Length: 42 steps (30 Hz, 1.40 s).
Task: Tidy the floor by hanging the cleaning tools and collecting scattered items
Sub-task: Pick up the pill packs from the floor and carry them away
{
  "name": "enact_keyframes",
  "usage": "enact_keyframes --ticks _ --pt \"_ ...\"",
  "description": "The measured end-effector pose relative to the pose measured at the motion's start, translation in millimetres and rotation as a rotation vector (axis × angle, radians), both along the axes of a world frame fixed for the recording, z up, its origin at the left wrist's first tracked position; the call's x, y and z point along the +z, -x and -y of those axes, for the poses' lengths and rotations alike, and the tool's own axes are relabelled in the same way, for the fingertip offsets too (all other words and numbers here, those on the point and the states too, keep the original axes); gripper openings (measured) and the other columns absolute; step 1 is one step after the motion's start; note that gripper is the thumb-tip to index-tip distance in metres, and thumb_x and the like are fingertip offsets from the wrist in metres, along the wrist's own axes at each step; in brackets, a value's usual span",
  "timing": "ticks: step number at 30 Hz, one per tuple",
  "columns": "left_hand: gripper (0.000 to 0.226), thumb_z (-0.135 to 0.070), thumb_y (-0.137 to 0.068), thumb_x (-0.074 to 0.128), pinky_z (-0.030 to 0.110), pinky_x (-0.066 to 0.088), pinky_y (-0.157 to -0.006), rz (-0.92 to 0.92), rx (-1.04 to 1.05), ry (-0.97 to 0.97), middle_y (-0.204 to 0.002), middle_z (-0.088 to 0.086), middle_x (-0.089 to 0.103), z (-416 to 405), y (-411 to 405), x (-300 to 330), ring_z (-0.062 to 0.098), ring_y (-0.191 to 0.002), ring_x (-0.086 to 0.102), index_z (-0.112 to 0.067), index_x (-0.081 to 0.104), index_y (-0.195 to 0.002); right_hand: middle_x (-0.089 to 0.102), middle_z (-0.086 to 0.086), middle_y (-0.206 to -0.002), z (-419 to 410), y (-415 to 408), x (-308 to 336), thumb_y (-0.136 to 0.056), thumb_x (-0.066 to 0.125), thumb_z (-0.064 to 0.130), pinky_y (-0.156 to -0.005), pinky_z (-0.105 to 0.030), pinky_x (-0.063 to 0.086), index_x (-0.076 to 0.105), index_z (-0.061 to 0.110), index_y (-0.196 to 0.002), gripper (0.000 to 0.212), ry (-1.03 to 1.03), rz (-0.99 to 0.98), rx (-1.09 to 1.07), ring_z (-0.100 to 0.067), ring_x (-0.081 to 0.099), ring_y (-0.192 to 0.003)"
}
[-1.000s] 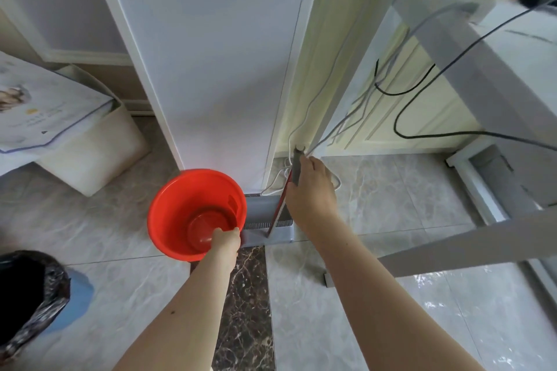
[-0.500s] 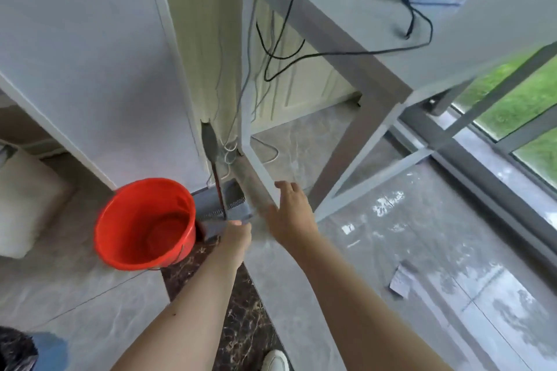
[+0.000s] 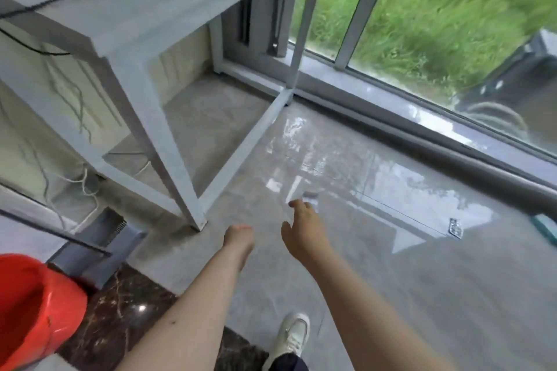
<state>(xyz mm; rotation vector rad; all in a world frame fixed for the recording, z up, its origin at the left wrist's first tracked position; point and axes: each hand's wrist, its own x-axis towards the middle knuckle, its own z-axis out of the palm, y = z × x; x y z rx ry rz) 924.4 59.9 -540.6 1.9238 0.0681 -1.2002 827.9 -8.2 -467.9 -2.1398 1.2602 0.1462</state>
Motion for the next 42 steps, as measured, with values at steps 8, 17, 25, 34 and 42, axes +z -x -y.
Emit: enact_keyframes --ticks 8,17,25,34,42 --pt "0.01 -0.006 -0.09 0.049 0.015 0.039 -0.049 0.028 -0.139 -0.016 -0.076 0.006 0.051 141 50 -23 0.015 -0.06 0.045 -0.012 0.057 -0.089 0.046 -0.009 -0.136 118 65 -39 -0.091 0.045 0.011 -0.097 -0.035 0.041 0.042 0.009 -0.133 0.042 -0.086 -0.082 -0.191 -0.03 0.048 -0.123" --pt "0.031 -0.01 -0.091 0.049 0.034 0.047 -0.09 0.073 -0.224 -0.104 -0.121 0.021 0.06 265 66 -68 0.024 -0.092 0.052 -0.003 0.057 -0.121 0.05 -0.008 -0.129 231 98 -76 -0.09 0.044 0.006 -0.089 -0.032 0.042 0.044 0.009 -0.129 0.038 -0.117 -0.204 -0.099 -0.029 0.051 -0.117" --pt "0.028 -0.009 -0.09 0.049 0.031 0.045 -0.079 0.116 -0.319 -0.18 -0.123 0.021 0.06 333 54 -120 0.029 -0.092 0.056 -0.005 0.057 -0.117 0.048 -0.01 -0.135 297 76 -128 -0.093 0.046 0.011 -0.096 -0.033 0.041 0.043 0.007 -0.131 0.039 -0.206 -0.184 -0.132 -0.028 0.048 -0.123" --pt "0.04 -0.007 -0.089 0.051 0.027 0.042 -0.082 0.226 -0.555 -0.207 -0.131 0.015 0.055 396 32 -255 0.029 -0.115 0.056 -0.005 0.051 -0.129 0.045 -0.01 -0.137 349 57 -270 -0.093 0.043 0.006 -0.099 -0.033 0.041 0.047 0.007 -0.129 0.037 -0.345 -0.167 -0.326 -0.027 0.048 -0.124" --pt "0.048 -0.013 -0.084 0.064 0.033 0.048 -0.09 0.33 -0.719 -0.199 -0.132 0.014 0.054 446 16 -398 0.029 -0.116 0.055 -0.006 0.051 -0.13 0.053 -0.008 -0.134 380 49 -424 -0.092 0.049 0.013 -0.098 -0.033 0.048 0.053 0.015 -0.13 0.038 -0.454 -0.104 -0.463 -0.028 0.055 -0.119"
